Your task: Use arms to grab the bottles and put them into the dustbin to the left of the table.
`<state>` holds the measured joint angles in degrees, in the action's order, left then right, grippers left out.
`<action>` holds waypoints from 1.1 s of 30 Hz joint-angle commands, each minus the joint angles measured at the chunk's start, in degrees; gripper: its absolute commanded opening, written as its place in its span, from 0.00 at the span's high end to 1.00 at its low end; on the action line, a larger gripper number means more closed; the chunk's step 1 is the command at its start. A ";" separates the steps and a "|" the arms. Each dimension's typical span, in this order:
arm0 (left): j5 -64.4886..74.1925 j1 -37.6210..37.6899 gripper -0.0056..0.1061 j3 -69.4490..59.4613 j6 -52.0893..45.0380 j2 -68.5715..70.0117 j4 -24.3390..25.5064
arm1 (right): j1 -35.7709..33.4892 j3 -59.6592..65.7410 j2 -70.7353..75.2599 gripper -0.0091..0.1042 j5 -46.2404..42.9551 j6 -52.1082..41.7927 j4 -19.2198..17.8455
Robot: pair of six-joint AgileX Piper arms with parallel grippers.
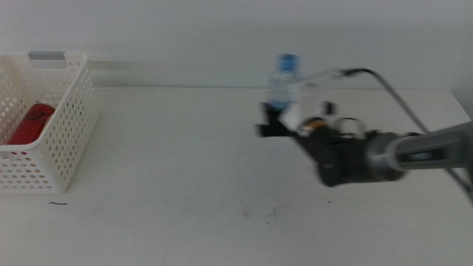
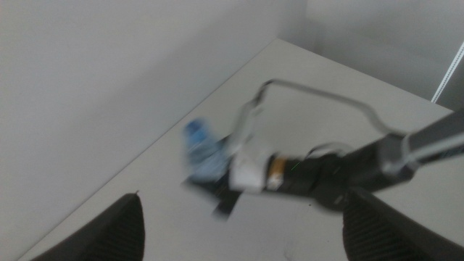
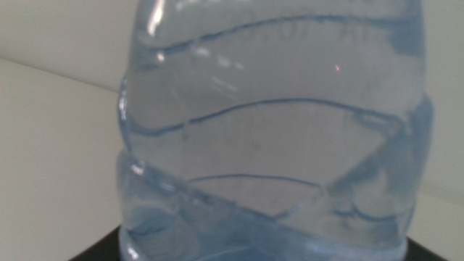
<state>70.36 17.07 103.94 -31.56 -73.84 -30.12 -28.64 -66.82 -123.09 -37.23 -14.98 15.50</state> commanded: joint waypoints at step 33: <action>-0.40 0.12 0.11 0.14 0.06 -0.06 -0.35 | -10.79 -5.84 45.96 0.12 75.93 17.62 -17.37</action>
<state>70.36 17.07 103.94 -31.56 -73.84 -30.12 -39.46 -73.26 -81.56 33.97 0.53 1.78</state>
